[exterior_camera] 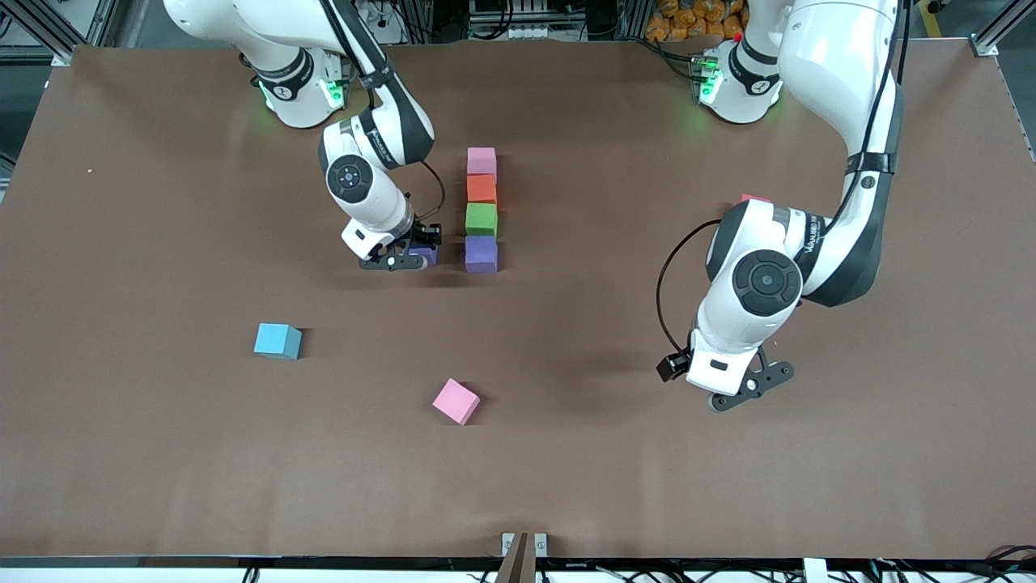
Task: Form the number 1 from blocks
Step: 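Withdraw the left gripper while the right gripper carries the purple cube over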
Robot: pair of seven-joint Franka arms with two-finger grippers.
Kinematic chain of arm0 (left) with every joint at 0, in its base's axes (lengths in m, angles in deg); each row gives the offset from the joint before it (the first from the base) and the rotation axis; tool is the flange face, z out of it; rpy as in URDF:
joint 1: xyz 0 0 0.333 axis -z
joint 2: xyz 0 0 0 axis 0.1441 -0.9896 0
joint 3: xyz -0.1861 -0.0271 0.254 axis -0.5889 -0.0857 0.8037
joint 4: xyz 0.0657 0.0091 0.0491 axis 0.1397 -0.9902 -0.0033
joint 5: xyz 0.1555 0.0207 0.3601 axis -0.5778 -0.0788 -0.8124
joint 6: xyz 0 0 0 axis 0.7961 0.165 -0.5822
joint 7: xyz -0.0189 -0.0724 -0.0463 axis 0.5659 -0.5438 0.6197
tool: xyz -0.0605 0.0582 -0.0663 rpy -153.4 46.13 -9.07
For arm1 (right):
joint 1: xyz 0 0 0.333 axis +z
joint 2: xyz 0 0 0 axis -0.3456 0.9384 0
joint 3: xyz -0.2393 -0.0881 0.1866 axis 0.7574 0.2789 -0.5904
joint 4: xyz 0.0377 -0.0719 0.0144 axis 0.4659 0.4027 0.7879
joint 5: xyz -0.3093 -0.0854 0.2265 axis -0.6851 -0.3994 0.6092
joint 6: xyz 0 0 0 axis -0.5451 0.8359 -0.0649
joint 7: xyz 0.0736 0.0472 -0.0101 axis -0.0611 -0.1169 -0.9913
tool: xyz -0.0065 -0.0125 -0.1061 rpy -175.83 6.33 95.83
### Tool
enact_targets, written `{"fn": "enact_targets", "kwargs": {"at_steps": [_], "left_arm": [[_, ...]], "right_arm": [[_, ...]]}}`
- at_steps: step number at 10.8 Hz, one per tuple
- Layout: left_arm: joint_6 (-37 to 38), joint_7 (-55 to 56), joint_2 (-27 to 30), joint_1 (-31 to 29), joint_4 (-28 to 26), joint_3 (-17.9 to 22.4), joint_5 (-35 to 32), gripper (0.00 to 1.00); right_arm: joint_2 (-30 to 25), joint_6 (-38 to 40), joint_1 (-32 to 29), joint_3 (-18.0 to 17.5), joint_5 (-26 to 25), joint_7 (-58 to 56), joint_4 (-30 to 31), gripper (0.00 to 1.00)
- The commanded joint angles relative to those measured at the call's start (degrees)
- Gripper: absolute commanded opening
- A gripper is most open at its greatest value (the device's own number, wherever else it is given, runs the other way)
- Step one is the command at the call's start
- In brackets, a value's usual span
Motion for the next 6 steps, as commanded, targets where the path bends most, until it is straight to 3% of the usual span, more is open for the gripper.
{"fn": "enact_targets", "kwargs": {"at_steps": [1,3,6], "left_arm": [[0.51,-1.62,1.38,-1.4,-0.92,-0.51,-0.33,1.0],[3.64,-10.02,2.43,-3.77,-0.92,-0.42,-0.33,1.0],[8.75,-21.89,4.1,-7.37,-0.83,-0.42,-0.33,1.0]], "right_arm": [[-2.61,0.93,-0.45,1.66,0.65,3.27,-3.57,0.49],[1.4,3.46,0.25,4.2,-1.09,5.93,-12.61,0.49],[9.23,15.4,2.27,6.68,-5.49,6.37,-26.95,0.5]]}}
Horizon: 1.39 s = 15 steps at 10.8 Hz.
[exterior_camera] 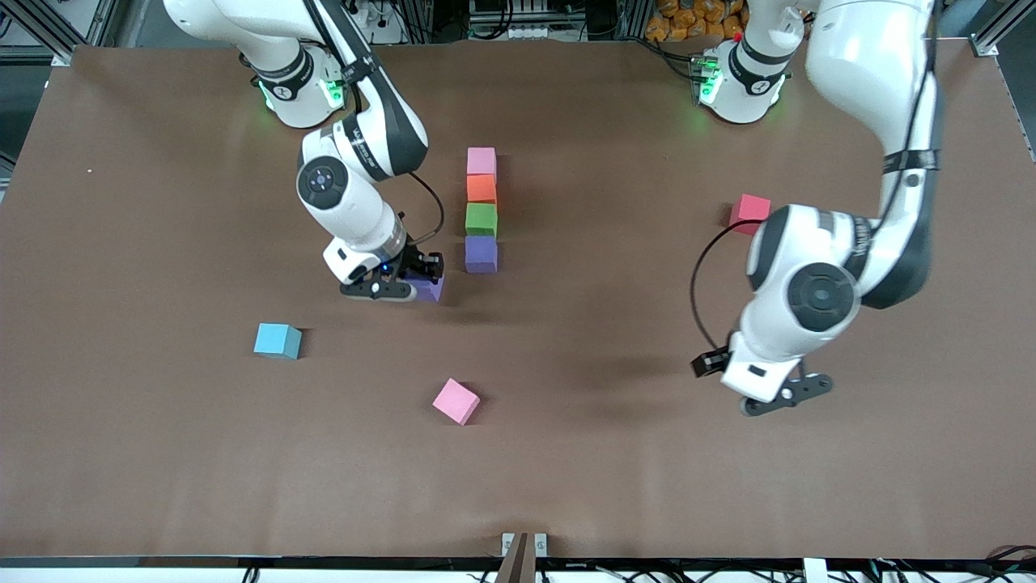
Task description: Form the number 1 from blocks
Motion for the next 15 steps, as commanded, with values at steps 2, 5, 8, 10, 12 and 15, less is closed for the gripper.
{"fn": "enact_targets", "kwargs": {"at_steps": [2,5,8,10,12,15], "left_arm": [[5.21,-7.05,3.19,-2.33,-2.02,-0.88,0.38,1.0],[2.94,-6.61,12.48,-4.0,-14.46,-1.15,1.43,1.0],[2.14,-6.96,21.28,-8.13,-25.21,-1.06,1.09,1.0],[-2.84,-6.96,25.15,-9.01,-31.96,-1.06,1.0,1.0],[-9.44,-7.31,30.24,-9.8,-40.32,-1.06,0.91,1.0],[-9.73,-11.51,34.21,-12.43,-43.51,-1.06,0.56,1.0]], "right_arm": [[11.48,5.86,4.46,2.36,-2.03,5.38,-14.37,0.5],[15.11,4.72,6.31,2.54,-0.37,7.6,-16.6,0.5],[14.86,2.96,7.46,1.23,3.16,7.6,-14.94,0.51],[14.76,2.79,7.55,-0.1,3.24,7.69,-14.14,0.51],[14.42,2.09,7.38,-1.59,3.24,7.69,-12.39,0.51],[14.24,0.5,7.11,-2.56,3.24,7.69,-11.24,0.51]]}}
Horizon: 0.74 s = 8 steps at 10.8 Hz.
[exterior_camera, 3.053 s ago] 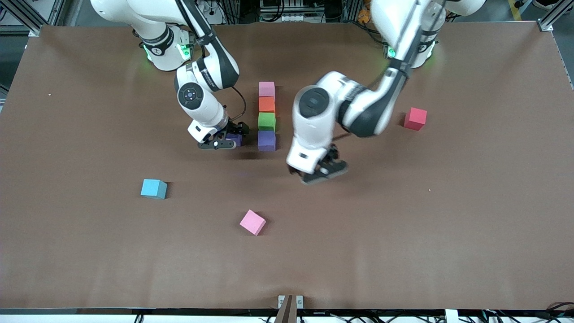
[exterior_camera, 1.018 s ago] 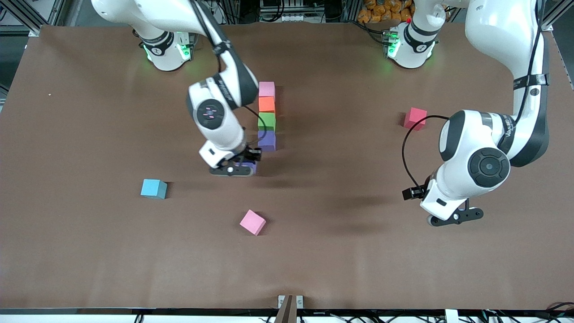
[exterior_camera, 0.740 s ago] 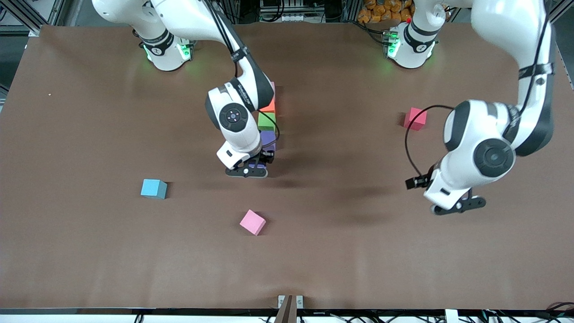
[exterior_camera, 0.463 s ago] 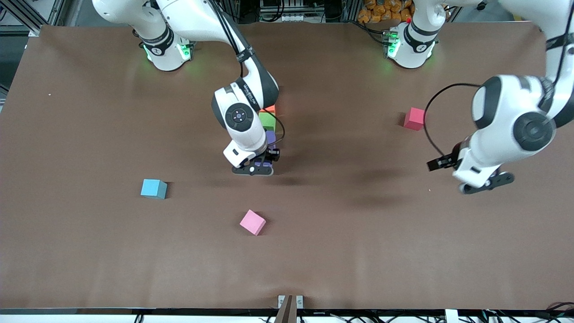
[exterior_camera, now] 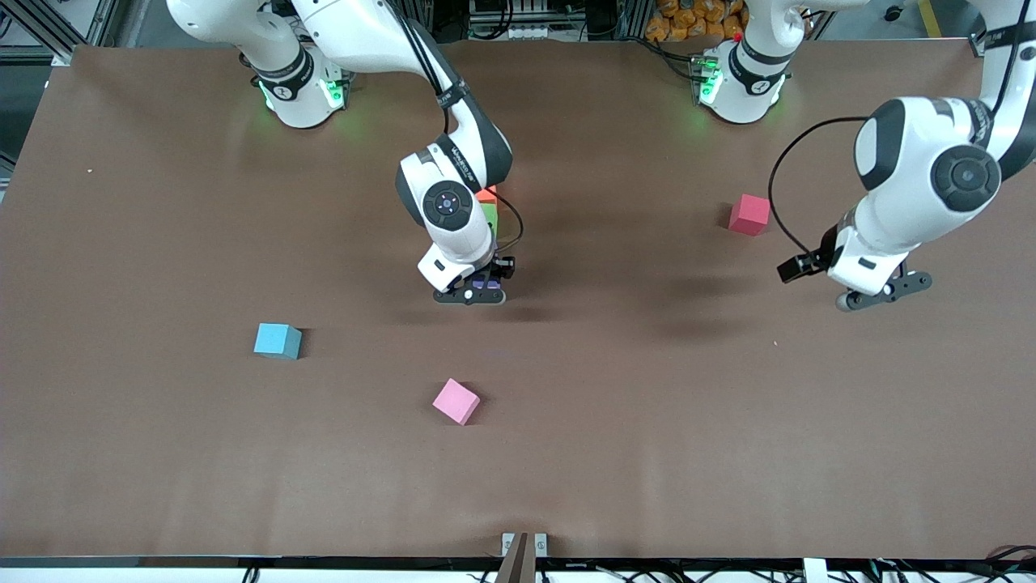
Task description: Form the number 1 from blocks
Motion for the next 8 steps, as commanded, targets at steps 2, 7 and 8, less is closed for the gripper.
{"fn": "enact_targets", "kwargs": {"at_steps": [2,7,8], "left_arm": [[-1.54,-5.07,4.93,-2.25,-2.05,-0.62,-0.81,1.0],[-3.13,-18.44,8.63,-5.5,2.16,-0.7,-0.82,1.0],[0.18,-18.44,8.98,-5.5,4.78,-0.79,-0.04,1.0]], "right_arm": [[-1.82,-1.2,-0.28,-0.71,0.94,0.46,2.64,0.51],[-2.97,-1.56,-0.38,-1.15,0.85,0.11,4.76,0.51],[-3.06,-1.56,-0.29,-1.15,0.85,0.2,5.11,0.51]]}}
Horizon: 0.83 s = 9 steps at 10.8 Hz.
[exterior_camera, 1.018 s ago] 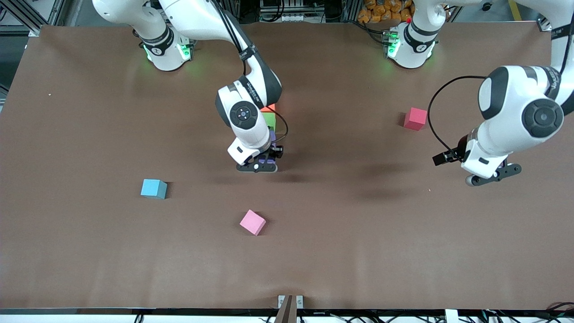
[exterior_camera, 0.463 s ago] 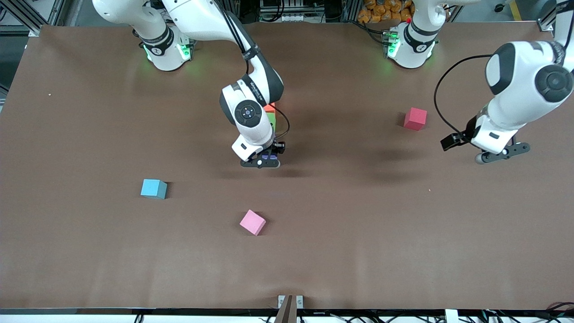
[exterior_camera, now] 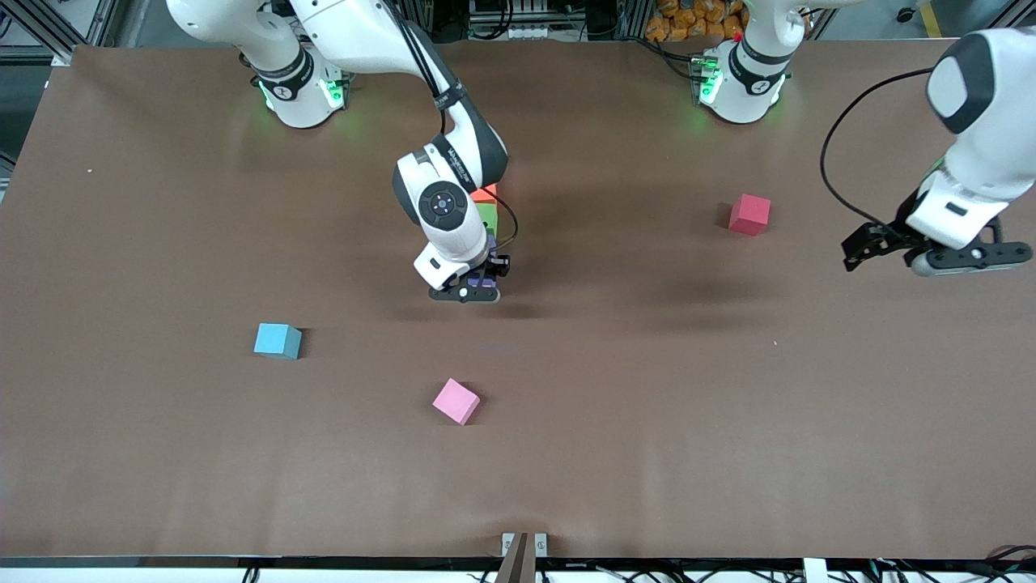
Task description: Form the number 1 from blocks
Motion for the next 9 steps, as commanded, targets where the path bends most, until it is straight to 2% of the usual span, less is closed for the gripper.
{"fn": "enact_targets", "kwargs": {"at_steps": [1,3,4,5,7,8,9], "left_arm": [[7.94,-1.52,0.6,-0.31,6.76,-0.69,1.99,1.0],[15.42,-2.58,0.25,0.21,13.54,-0.78,2.27,1.0],[16.85,-2.41,-0.19,1.09,16.18,-0.87,2.88,1.0],[19.64,-2.23,-1.58,2.92,19.34,-1.13,2.89,1.0],[30.25,-2.32,-7.54,4.08,30.73,-1.39,2.71,1.0],[33.53,-2.32,-9.4,4.35,34.71,-1.66,2.71,1.0],[34.08,-2.32,-9.33,4.35,35.01,-1.66,2.62,1.0]], "right_arm": [[-2.3,-0.77,0.12,-0.64,0.61,0.18,3.05,0.52],[-2.56,-1.12,1.17,-0.72,0.61,0.27,4.1,0.53],[-2.91,-1.29,1.09,-0.72,0.61,0.27,4.54,0.64],[-3.0,-1.12,0.91,-0.72,0.61,0.27,4.54,1.0],[-4.23,-1.03,0.3,-0.72,0.61,0.18,4.46,1.0],[-6.32,-0.34,-1.27,-0.72,0.53,0.09,4.54,1.0],[-8.96,1.32,-3.03,-0.72,0.53,0.18,4.54,1.0]]}}
